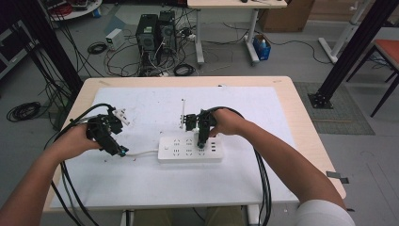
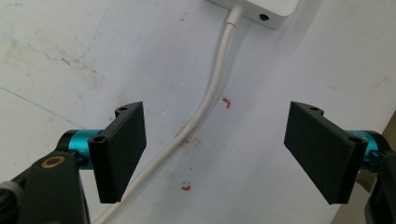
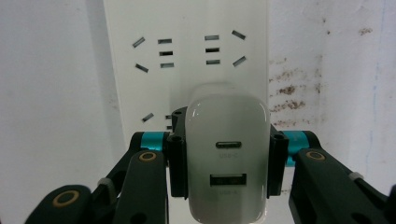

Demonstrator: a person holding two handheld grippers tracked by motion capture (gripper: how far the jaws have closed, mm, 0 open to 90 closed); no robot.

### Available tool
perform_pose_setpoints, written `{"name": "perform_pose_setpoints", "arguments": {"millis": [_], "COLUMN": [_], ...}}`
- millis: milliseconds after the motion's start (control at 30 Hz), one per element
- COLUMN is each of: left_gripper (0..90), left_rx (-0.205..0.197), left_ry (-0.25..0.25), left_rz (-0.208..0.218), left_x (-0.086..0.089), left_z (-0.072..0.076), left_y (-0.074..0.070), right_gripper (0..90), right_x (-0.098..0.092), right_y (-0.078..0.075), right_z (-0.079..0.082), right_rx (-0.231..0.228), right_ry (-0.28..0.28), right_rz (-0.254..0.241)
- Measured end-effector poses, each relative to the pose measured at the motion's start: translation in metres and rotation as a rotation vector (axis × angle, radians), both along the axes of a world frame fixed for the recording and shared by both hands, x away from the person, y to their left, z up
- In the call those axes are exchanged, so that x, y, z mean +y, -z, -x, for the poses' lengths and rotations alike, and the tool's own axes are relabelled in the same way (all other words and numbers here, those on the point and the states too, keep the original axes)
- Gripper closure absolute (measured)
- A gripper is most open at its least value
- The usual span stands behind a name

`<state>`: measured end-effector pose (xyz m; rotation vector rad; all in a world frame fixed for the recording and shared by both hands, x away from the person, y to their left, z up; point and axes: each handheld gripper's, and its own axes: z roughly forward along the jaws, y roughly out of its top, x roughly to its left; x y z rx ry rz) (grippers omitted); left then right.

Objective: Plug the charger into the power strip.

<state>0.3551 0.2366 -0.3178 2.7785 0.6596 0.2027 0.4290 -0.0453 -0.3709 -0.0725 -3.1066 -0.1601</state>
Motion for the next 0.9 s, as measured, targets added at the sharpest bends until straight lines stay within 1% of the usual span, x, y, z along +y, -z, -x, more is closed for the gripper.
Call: {"name": "perform_pose_setpoints", "arguments": {"millis": [33,100,200,233,267,333,400,467,500,533,567,633,667,733,767,800,833,867,900], "left_gripper": [21.0,21.0,21.0,21.0,21.0,21.0,21.0,21.0,21.0,21.0,21.0,21.0,21.0,21.0,21.0,21.0,21.0,21.0,21.0], "left_rx": [0.000,-0.001,0.000,0.001,0.002,0.001,0.002,0.002,0.003,0.002,0.003,0.004,0.005,0.002,0.001,0.000,-0.001,0.001,-0.001], "left_ry": [0.003,-0.003,0.002,0.004,0.010,0.004,0.005,-0.001,0.004,-0.007,-0.002,-0.002,0.003,0.004,0.006,0.006,-0.001,0.009,-0.001], "left_rz": [-0.006,0.001,0.000,0.001,-0.004,0.003,0.000,0.003,-0.002,0.002,-0.007,-0.004,-0.004,-0.002,-0.001,0.000,0.003,-0.004,0.003], "left_x": [0.000,0.000,-0.002,-0.002,-0.002,-0.002,-0.001,0.000,0.001,0.001,0.001,-0.001,-0.002,-0.002,-0.002,-0.002,-0.002,-0.001,-0.001], "left_z": [0.000,-0.001,-0.001,-0.001,-0.001,-0.002,-0.003,-0.003,-0.004,-0.004,-0.004,-0.003,-0.003,-0.002,-0.002,-0.002,-0.001,-0.001,0.001], "left_y": [0.000,0.000,0.001,0.001,0.001,0.002,0.001,0.002,0.002,0.002,0.002,0.003,0.002,0.002,0.001,0.001,0.002,0.001,0.001], "right_gripper": [62.5,62.5,62.6,62.6,62.7,62.7,62.7,62.7,62.7,62.6,62.6,62.5,62.5,62.7,62.7,62.7,62.7,62.7,62.7], "right_x": [0.000,-0.001,-0.002,-0.003,-0.003,-0.001,-0.002,-0.002,-0.002,-0.003,-0.005,-0.008,-0.008,-0.007,-0.006,-0.005,-0.005,-0.005,-0.005], "right_y": [0.001,0.002,0.003,0.003,0.003,0.004,0.004,0.004,0.004,0.004,0.005,0.006,0.007,0.008,0.009,0.009,0.008,0.008,0.008], "right_z": [-0.002,-0.003,-0.001,0.000,0.003,0.012,0.014,0.012,0.009,0.005,0.000,-0.006,-0.007,-0.001,0.002,0.006,0.007,0.006,0.005], "right_rx": [0.010,0.017,-0.003,-0.007,-0.021,-0.086,-0.100,-0.092,-0.070,-0.044,-0.011,0.038,0.043,0.011,-0.024,-0.044,-0.048,-0.043,-0.035], "right_ry": [-0.004,-0.006,-0.011,-0.004,-0.010,-0.044,-0.061,-0.064,-0.052,-0.039,-0.021,0.004,0.004,0.002,-0.025,-0.027,-0.021,-0.026,-0.022], "right_rz": [-0.009,-0.013,-0.022,-0.030,-0.033,-0.021,-0.021,-0.021,-0.025,-0.034,-0.050,-0.066,-0.071,-0.064,-0.058,-0.050,-0.050,-0.051,-0.051]}}
